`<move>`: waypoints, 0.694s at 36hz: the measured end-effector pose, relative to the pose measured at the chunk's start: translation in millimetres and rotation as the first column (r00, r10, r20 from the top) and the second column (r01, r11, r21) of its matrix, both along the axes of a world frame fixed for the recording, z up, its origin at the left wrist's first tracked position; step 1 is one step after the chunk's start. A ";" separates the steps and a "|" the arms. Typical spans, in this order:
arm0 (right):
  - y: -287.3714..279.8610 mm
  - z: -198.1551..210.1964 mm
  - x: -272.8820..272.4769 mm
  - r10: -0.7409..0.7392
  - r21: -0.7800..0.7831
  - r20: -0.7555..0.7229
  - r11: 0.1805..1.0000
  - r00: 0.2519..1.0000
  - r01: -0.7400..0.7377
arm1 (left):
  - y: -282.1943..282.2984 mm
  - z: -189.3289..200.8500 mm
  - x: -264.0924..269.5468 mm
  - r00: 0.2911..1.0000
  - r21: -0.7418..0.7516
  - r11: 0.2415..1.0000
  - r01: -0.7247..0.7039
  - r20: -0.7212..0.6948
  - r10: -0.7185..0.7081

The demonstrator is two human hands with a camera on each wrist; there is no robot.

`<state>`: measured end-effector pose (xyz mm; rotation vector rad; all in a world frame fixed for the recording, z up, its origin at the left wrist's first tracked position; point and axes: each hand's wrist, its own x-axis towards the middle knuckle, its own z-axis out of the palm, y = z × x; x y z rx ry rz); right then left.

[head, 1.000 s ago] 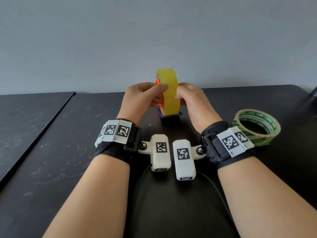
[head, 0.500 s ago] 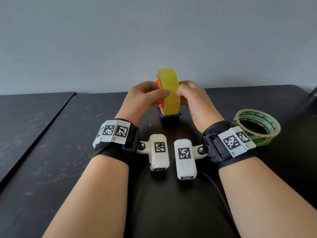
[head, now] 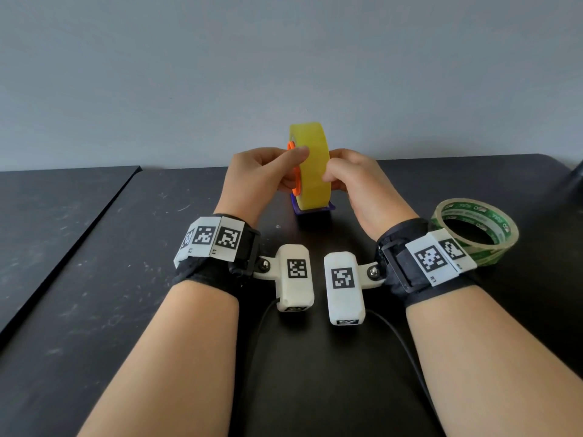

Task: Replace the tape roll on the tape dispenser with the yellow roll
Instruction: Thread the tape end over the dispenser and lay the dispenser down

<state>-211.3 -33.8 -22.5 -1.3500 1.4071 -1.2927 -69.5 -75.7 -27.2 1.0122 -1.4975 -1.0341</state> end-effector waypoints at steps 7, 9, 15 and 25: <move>-0.4 0.2 1.1 -0.007 0.005 0.002 1.000 1.000 0.007 | -2.4 -0.3 3.9 0.998 0.057 0.996 0.068 -0.011 -0.068; -1.0 0.5 1.7 -0.016 0.008 -0.002 1.000 1.000 0.016 | -2.9 0.4 6.4 0.994 0.086 0.990 0.111 -0.003 -0.111; 0.3 1.4 2.6 -0.020 0.009 0.012 1.000 1.000 0.020 | -2.8 0.6 7.6 0.983 0.100 0.980 0.172 0.053 -0.178; 1.2 2.2 2.1 -0.003 0.005 0.025 1.000 1.000 0.003 | 2.2 1.4 6.6 0.996 0.049 0.995 0.085 0.035 -0.087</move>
